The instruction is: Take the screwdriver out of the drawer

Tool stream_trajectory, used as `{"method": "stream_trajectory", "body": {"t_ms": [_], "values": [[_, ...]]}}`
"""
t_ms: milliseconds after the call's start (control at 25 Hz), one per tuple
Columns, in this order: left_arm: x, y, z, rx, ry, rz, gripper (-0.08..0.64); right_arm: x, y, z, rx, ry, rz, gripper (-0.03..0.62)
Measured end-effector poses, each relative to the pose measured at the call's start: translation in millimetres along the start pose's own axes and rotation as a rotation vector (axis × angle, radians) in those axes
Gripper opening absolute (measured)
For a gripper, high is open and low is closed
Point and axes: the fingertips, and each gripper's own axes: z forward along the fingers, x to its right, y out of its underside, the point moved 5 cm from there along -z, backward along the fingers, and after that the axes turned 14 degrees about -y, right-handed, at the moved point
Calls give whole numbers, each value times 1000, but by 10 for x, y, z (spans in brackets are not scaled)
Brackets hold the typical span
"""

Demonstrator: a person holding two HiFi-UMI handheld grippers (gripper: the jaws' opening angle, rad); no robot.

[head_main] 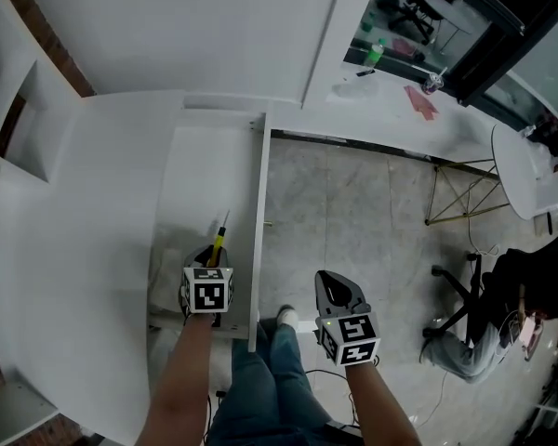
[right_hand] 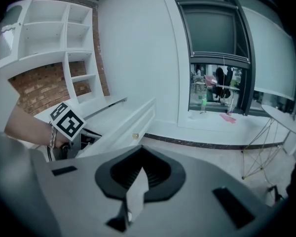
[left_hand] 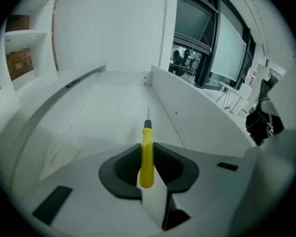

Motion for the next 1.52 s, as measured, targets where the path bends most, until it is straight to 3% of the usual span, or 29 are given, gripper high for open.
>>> {"method": "stream_trajectory", "body": {"t_ms": [560,880,1240,1520], "values": [[-228,-779,-1090,234,19,-64,83,-132,-1139,-449,137,13,-124,11],[-551,-955,-1385,325,-27,-133,83,-273,-1395,-436,170,-9,-156,11],[-1406,-908,-1522,336,-158,-202,83,-535,-1626,-131,168,-69,-184,11],[-1977,-746,-1450,288,-242,-261,83,-660,-1694,125,133,-101,-199,11]]}}
